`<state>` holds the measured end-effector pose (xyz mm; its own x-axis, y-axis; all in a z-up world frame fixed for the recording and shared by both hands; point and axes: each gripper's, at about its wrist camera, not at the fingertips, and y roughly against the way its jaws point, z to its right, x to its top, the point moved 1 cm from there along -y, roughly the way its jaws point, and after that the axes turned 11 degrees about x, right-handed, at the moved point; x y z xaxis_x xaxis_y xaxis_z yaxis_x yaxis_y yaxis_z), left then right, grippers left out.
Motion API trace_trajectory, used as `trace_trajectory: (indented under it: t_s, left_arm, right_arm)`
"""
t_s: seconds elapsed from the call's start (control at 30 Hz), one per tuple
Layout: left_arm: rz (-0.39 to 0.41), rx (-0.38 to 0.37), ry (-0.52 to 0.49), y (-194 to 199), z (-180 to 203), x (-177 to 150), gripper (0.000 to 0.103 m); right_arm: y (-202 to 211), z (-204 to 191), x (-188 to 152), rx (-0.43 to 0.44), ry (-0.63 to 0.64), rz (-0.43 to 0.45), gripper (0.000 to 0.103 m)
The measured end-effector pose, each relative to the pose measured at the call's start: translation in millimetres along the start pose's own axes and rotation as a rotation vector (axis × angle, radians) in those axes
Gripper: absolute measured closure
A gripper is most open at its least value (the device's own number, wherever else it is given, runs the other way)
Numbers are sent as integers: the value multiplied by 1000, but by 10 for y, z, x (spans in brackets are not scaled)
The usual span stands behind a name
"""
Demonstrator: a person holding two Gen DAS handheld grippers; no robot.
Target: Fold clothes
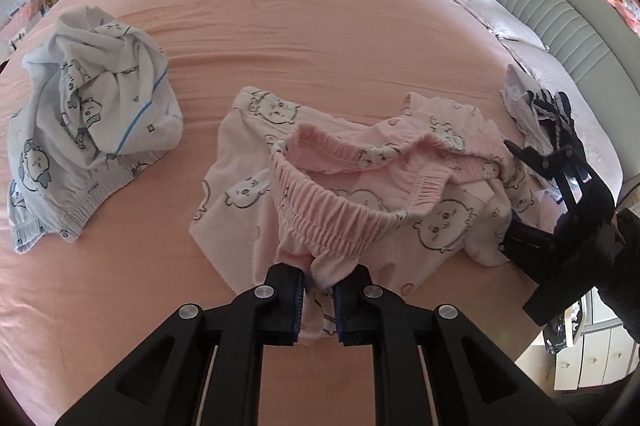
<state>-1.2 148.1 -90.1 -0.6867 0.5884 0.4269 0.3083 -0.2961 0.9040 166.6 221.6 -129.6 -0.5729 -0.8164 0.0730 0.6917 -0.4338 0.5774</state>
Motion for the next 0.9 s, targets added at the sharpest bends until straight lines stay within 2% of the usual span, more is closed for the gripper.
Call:
trace_trajectory:
  t_s: [0.07, 0.1, 0.13, 0.33, 0.47, 0.57, 0.63, 0.73, 0.83, 0.9]
  left_arm:
    - [4, 15, -6, 25, -68, 8, 67]
    - [6, 22, -8, 38, -101, 12, 44]
    - [12, 31, -14, 57, -131, 18, 32]
    - [62, 72, -96, 151, -245, 125, 32]
    - [25, -80, -200, 45, -203, 189, 32]
    - [-27, -248, -236, -106, -172, 209, 32]
    - [-66, -288, -222, -254, -171, 216, 32]
    - [-102, -291, -131, -426, -251, 219, 32]
    - [-88, -323, -17, -429, -388, 222, 32]
    - [-65, -321, 22, -375, -457, 227, 32]
  right_arm:
    - [-4, -10, -18, 5, 8, -2, 57]
    - [-7, -15, -26, 7, 11, -4, 57]
    - [-9, -14, -35, 12, 13, -6, 57]
    - [88, 47, -90, 80, 52, -15, 57]
    - [187, 180, -123, 118, 48, -9, 57]
    - [262, 272, -119, 154, 4, 5, 57]
    - [283, 335, -118, 173, -20, 16, 57]
    - [224, 405, -129, 229, -89, 11, 60]
    - [98, 457, -170, 273, -148, -14, 60]
    - [41, 439, -169, 264, -150, -33, 60]
